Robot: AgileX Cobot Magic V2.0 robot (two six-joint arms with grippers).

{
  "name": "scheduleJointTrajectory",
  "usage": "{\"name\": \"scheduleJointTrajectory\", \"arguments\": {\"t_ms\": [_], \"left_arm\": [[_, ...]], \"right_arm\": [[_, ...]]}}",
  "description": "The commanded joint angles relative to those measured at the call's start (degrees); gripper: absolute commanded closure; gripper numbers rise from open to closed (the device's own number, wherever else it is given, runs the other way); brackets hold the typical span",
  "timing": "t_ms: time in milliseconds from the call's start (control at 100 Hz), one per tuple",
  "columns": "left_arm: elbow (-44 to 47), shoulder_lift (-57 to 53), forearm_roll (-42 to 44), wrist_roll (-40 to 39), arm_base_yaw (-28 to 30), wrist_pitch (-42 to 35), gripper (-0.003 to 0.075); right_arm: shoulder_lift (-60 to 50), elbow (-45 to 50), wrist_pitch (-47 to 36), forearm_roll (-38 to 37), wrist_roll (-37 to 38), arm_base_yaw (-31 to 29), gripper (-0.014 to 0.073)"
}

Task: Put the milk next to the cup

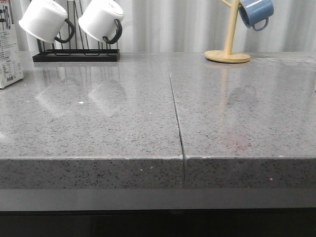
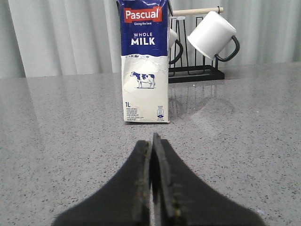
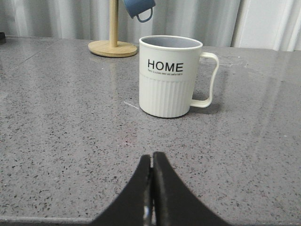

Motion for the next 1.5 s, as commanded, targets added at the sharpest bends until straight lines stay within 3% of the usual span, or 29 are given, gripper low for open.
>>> {"name": "scheduleJointTrajectory", "arguments": {"t_ms": [0, 780, 1170, 1490], "left_arm": [[2.5, -1.8, -0.1, -0.6, 0.4, -4.7, 0.0741], [2.5, -1.8, -0.1, -0.6, 0.4, -4.7, 0.0741], [2.5, -1.8, -0.1, -0.6, 0.4, -4.7, 0.0741], [2.5, -1.8, -0.1, -0.6, 0.4, -4.7, 0.0741]], "right_arm": [[-1.0, -0.5, -4.2, -0.7, 0.0, -0.2, 0.0659], [-0.9, -0.9, -4.0, -0.7, 0.0, -0.2, 0.0659], [9.7, -18.2, 12.8, -0.4, 0.0, -0.2, 0.0659], [18.9, -20.0, 4.0, -0.2, 0.0, -0.2, 0.0639]]}}
